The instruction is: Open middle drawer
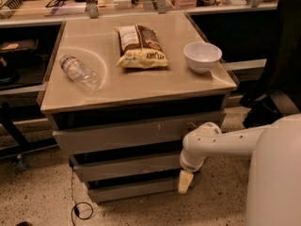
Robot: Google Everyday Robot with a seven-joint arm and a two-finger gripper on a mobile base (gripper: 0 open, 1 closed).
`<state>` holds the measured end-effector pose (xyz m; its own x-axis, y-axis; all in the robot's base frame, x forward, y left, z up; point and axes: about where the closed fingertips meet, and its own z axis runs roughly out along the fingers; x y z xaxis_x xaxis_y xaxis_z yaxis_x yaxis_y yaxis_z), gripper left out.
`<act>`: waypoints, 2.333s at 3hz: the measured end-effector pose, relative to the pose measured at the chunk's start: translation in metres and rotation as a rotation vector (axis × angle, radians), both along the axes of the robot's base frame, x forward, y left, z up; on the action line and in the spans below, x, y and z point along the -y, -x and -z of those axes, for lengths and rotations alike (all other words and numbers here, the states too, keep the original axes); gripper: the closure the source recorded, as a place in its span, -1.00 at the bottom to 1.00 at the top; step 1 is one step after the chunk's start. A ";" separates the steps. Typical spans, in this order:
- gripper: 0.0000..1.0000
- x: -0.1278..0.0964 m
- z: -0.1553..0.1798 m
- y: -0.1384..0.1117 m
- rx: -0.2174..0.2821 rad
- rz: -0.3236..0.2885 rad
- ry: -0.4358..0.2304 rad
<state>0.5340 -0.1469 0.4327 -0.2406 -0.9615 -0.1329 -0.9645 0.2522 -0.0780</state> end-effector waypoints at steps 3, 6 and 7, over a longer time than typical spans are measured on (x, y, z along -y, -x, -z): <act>-1.00 0.011 0.016 -0.014 0.015 0.007 0.030; -1.00 0.024 -0.010 0.078 -0.119 0.016 -0.027; -1.00 0.024 -0.011 0.078 -0.119 0.018 -0.028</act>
Offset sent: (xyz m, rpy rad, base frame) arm 0.0238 -0.0130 -0.0112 -0.0251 -0.0459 -0.0219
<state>0.4556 -0.1710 0.4434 -0.2734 -0.9532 -0.1291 -0.9619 0.2698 0.0444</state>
